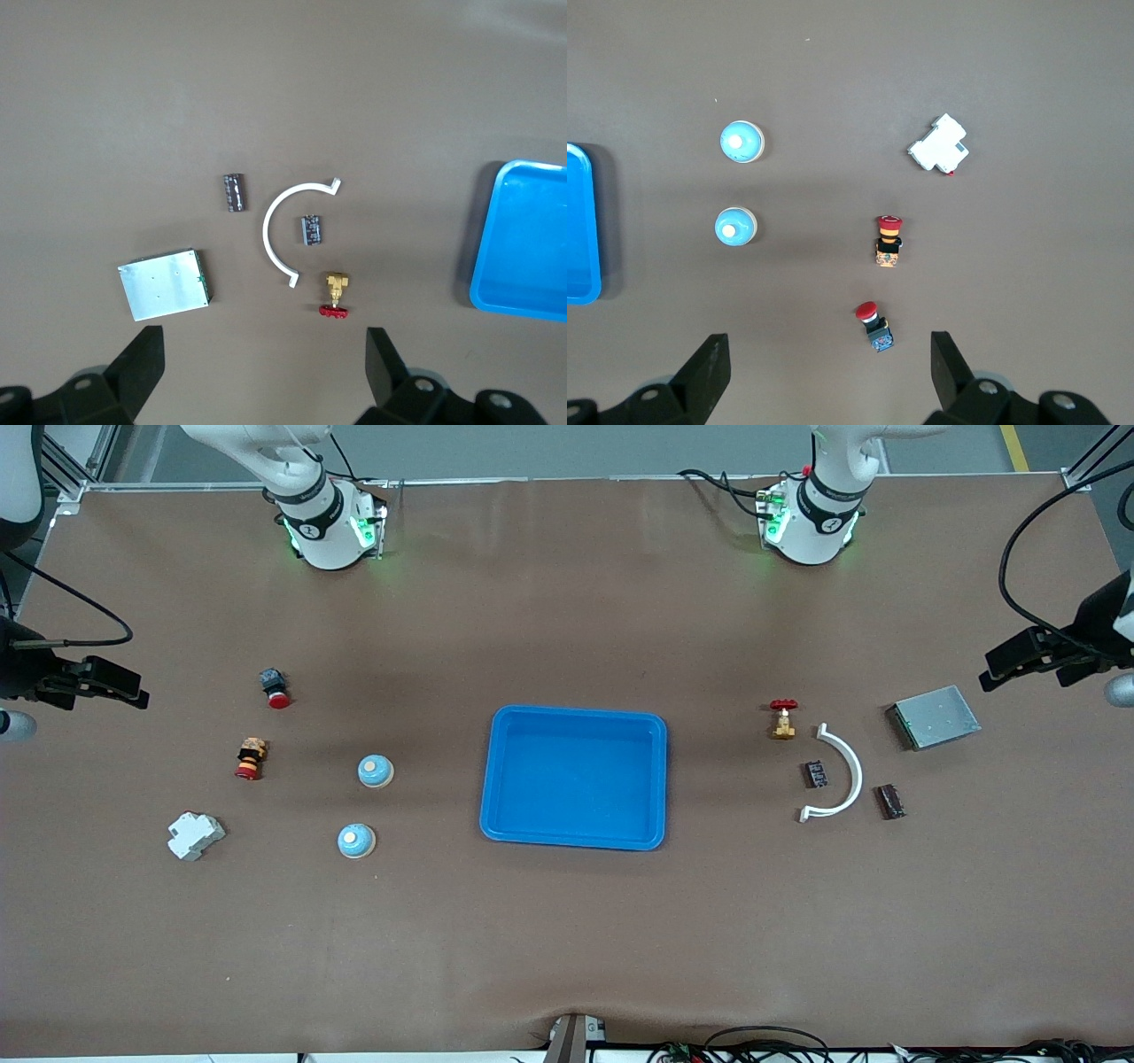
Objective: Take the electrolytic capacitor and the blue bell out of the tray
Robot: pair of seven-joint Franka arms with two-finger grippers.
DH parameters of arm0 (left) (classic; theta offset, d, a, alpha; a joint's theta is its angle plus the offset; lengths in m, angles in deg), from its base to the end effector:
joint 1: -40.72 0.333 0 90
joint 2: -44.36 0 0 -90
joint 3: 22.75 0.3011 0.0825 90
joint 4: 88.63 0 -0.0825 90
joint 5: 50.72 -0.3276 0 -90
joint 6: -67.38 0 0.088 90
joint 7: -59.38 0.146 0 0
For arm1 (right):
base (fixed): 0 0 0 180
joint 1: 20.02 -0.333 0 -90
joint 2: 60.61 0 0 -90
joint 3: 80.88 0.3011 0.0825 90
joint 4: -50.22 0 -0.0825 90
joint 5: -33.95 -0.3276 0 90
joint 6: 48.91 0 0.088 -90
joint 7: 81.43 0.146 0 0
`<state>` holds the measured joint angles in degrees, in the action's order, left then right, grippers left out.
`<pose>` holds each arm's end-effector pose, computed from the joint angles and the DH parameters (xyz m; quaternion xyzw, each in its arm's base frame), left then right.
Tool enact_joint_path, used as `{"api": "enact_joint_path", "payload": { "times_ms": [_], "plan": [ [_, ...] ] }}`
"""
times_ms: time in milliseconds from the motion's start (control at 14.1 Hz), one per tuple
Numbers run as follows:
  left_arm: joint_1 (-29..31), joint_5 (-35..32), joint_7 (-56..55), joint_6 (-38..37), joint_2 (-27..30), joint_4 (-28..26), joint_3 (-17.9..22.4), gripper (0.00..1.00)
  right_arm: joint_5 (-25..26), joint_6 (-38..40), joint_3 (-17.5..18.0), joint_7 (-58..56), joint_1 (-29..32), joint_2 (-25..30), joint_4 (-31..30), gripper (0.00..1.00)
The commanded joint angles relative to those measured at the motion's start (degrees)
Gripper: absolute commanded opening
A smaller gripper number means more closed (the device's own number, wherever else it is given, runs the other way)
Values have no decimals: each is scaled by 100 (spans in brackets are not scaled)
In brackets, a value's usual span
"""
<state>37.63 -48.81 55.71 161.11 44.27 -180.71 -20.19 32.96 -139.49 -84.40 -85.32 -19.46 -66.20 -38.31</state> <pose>0.5053 -0.0094 0.5605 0.9994 0.0282 0.0130 0.0171 0.5218 -0.0334 0.5323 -0.9995 0.0020 0.0303 0.0078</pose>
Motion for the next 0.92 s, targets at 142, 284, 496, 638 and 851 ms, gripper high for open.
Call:
{"api": "enact_joint_path", "payload": {
  "times_ms": [142,284,496,638,851],
  "plan": [
    [-341,-191,7,190,448,-504,114,100,65,-328,35,19,32,524,-639,100],
    [-594,-199,60,181,492,-460,340,100,65,-329,35,19,32,524,-648,100],
    [-807,-199,104,-21,501,-425,615,100,47,-320,35,19,32,507,-657,100],
    [-789,-199,113,-30,501,-425,606,100,47,-337,35,19,32,507,-648,100],
    [-711,-199,113,-21,501,-416,527,100,30,-346,35,19,32,507,-648,100]
  ]
}}
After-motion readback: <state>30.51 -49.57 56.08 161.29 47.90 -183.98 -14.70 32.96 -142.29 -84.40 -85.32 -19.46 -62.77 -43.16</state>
